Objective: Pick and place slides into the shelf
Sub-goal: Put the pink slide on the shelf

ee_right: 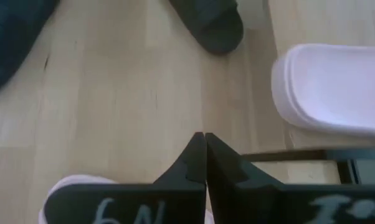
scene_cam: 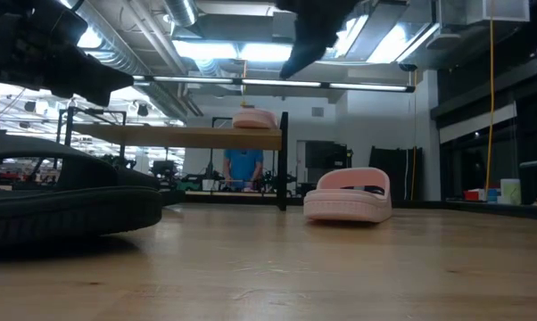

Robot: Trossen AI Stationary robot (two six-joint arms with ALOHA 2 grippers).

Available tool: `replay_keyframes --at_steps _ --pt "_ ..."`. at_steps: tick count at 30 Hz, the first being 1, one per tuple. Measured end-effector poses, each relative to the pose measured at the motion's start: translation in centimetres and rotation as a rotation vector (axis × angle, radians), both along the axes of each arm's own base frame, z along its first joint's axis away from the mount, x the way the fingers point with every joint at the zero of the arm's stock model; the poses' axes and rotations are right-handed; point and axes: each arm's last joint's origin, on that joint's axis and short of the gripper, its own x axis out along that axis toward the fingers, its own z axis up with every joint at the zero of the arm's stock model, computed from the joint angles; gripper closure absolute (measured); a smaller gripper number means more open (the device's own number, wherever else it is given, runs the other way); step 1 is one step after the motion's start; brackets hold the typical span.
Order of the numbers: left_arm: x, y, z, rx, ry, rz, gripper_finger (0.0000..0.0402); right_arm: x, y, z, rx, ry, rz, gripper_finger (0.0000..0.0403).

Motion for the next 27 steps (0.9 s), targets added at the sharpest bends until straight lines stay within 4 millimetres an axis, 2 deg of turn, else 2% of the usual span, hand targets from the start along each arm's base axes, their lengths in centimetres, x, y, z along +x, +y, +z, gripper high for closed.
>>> replay_keyframes --at_steps 5,12,15,20,27 --pt "0.0 0.0 0.0 0.024 -0.001 0.001 0.0401 -4.0 0.3 -0.4 0.008 -0.08 -0.013 0.0403" --pt "0.0 0.0 0.0 0.02 -0.001 0.003 0.0401 -9.3 0.6 1.1 0.038 -0.181 -0.052 0.0403" --pt "0.0 0.0 0.0 0.025 -0.001 0.003 0.0401 -11.0 1.0 0.9 0.059 -0.189 -0.064 0.0403" --pt "0.0 0.0 0.0 0.044 0.0 0.005 0.0401 -12.7 2.0 -0.4 0.063 -0.133 -0.122 0.0403" --pt "0.0 0.1 0.0 0.047 0.001 0.038 0.0401 -13.2 4.0 -1.3 0.045 -0.078 -0.183 0.0403"
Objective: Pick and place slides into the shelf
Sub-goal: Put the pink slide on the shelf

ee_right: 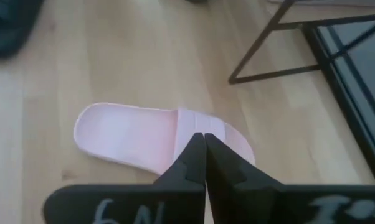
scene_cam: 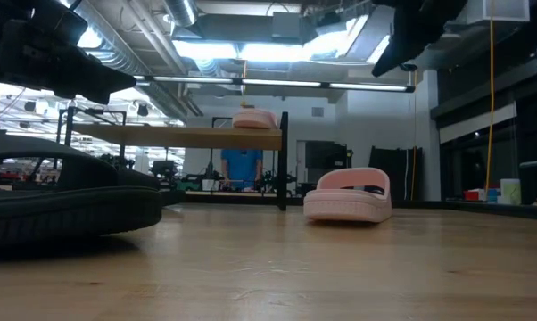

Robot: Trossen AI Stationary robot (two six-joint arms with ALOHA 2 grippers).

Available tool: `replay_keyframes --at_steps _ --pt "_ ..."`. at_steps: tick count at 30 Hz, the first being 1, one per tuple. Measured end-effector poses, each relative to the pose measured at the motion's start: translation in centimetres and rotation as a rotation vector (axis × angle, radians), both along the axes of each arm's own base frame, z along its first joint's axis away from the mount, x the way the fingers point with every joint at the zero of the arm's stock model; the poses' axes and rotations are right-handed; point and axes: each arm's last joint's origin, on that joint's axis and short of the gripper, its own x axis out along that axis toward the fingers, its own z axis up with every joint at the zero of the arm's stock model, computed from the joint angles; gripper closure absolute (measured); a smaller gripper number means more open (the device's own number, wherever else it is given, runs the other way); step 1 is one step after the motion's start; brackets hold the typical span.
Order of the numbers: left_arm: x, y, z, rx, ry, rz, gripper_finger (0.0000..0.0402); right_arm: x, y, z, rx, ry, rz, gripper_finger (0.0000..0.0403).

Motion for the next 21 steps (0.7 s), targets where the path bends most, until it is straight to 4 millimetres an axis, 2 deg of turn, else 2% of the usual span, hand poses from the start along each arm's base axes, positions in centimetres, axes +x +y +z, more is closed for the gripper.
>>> replay_keyframes --at_steps 5,14,21 --pt "0.0 0.0 0.0 0.002 0.0 0.016 0.0401 -0.2 1.1 -0.3 -0.039 0.008 -0.06 0.0403" --pt "0.0 0.1 0.0 0.008 0.001 0.018 0.0401 0.7 3.3 -1.9 0.031 0.056 -0.117 0.0403" --pt "0.0 0.1 0.0 0.009 0.001 0.044 0.0401 2.4 5.0 -1.1 0.031 0.167 -0.138 0.0403"
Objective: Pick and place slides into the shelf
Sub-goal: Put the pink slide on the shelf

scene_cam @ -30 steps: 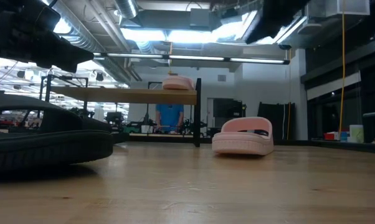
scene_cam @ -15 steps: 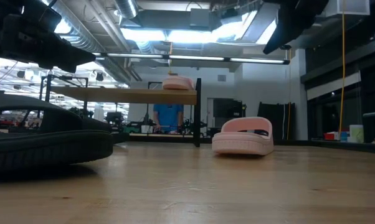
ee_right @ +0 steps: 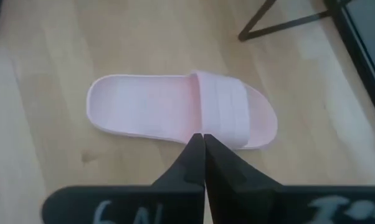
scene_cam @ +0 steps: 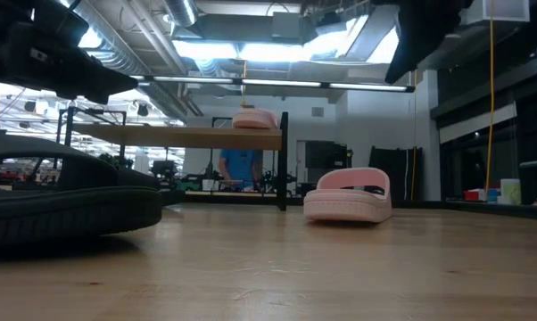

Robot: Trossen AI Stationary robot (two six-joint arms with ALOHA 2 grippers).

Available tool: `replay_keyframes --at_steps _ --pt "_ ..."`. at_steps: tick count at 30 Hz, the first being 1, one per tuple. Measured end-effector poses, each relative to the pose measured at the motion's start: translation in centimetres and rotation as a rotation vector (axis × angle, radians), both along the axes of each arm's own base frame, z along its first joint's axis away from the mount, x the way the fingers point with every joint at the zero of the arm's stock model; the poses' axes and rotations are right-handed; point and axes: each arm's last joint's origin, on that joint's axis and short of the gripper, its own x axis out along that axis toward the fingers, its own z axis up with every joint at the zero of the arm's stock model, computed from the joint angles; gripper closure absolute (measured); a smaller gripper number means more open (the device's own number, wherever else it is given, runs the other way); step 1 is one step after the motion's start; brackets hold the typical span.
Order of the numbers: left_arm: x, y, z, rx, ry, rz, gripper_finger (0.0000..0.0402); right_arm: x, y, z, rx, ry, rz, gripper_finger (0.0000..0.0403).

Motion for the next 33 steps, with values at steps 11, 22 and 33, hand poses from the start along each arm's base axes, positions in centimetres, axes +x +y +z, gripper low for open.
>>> replay_keyframes --at_steps 11,22,33 --pt "0.0 0.0 0.0 0.004 0.001 0.001 0.0401 1.9 3.9 -1.7 -0.125 0.089 0.004 0.0402" --pt "0.0 0.0 0.0 0.029 0.005 -0.001 0.0401 4.1 4.0 -5.2 -0.175 0.146 -0.051 0.0382" --pt "0.0 0.0 0.0 0.029 0.005 -0.001 0.0401 4.9 3.5 -6.7 -0.266 0.104 -0.173 0.0348"
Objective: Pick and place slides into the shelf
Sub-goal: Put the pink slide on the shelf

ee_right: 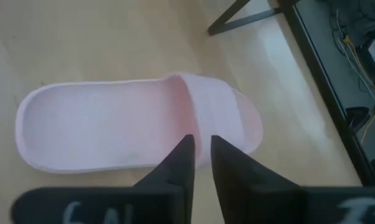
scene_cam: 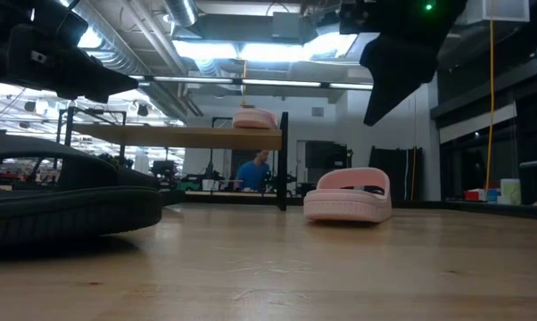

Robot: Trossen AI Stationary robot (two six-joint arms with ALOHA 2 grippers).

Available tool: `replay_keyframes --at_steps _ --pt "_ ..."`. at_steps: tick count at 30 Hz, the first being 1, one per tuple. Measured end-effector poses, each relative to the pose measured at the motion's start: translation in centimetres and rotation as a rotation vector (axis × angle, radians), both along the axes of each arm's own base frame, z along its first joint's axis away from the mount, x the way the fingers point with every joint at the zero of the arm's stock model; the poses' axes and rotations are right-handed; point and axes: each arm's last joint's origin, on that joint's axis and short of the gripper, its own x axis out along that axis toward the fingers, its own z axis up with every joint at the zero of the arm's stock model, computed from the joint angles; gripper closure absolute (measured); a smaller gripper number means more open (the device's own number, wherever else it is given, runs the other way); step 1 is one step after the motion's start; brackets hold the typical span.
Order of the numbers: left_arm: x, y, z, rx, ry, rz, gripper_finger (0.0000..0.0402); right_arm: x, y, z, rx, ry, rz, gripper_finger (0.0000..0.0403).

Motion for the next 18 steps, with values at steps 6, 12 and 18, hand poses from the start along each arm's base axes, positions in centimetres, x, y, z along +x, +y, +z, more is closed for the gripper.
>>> replay_keyframes --at_steps 6,12,18 --pt "0.0 0.0 0.0 0.0 0.0 0.0 0.0401 0.0 0.0 -0.4 0.014 -0.038 -0.041 0.0304" --pt "0.0 0.0 0.0 0.0 0.0 0.0 0.0401 -1.0 -0.4 -3.7 0.021 -0.047 -0.056 0.0262" --pt "0.0 0.0 0.0 0.0 0.0 0.0 0.0401 -1.7 -0.9 -5.1 -0.054 -0.045 -0.065 0.0252"
